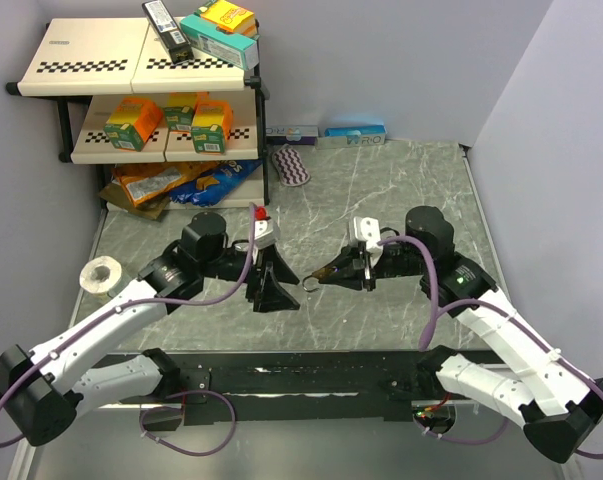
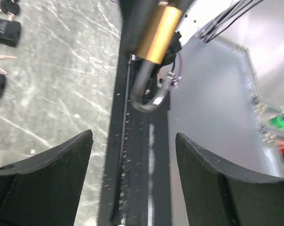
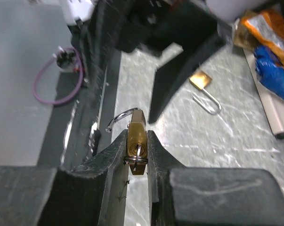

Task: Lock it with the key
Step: Lock the lock.

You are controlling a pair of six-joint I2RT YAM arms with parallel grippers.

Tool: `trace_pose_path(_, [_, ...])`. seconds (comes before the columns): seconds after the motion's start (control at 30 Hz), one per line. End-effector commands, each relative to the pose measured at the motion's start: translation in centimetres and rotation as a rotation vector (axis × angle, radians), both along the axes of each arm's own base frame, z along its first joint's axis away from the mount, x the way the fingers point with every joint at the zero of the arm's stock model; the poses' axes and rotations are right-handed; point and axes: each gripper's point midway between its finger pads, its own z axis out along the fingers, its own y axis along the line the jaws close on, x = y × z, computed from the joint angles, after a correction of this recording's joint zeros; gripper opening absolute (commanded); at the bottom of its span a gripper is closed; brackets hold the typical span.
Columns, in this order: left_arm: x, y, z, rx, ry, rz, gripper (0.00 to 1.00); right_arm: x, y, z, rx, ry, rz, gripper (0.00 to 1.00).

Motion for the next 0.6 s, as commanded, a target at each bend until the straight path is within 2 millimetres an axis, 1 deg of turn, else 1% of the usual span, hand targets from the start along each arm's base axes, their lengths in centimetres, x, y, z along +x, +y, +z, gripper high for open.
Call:
trace_pose_path(0.0, [0.0,-1.0,3.7,-0.09,0.051,-0.017,0.74,-1.5,0.5,3.2,0.114,-0.004,0.061,0.0])
trace_pose_path(0.07, [-0.1,-1.4,4.7,-0.128,0.059,-0.033,0.73,-1.8,0.5,3.2,0.116,0.004,0.073,0.0])
trace_pose_path(0.2, [-0.3,-1.5,5.9,-0.171,0.072,-0.048,0.68,-2.2,0.6,3.0,0.115,0.009,0.076,0.0])
trace_pose_path(0.27, [-0.4,-1.6,6.1,-0.178,0.086,-0.048,0.66,-2.2,0.6,2.9,0.117,0.006,0.075,0.0])
trace_pose_path(0.33, [-0.4,-1.7,6.2,-0.189,0.093,-0.049,0.58,-2.2,0.6,2.8,0.116,0.01,0.076,0.0])
trace_pose_path(0.37, [-0.4,-1.7,6.1,-0.189,0.097,-0.049,0.5,-2.2,0.6,2.9,0.12,0.01,0.075,0.0])
trace_pose_path(0.5, [0.2,-1.9,5.5,-0.177,0.091,-0.029,0.32,-2.2,0.7,3.2,0.132,0.027,0.072,0.0])
trace_pose_path(0.53, [0.2,-1.8,5.3,-0.172,0.086,-0.034,0.31,-2.2,0.7,3.3,0.134,0.028,0.069,0.0])
trace_pose_path(0.57, [0.1,-1.9,5.2,-0.167,0.089,-0.038,0.36,-2.1,0.7,3.3,0.135,0.032,0.064,0.0])
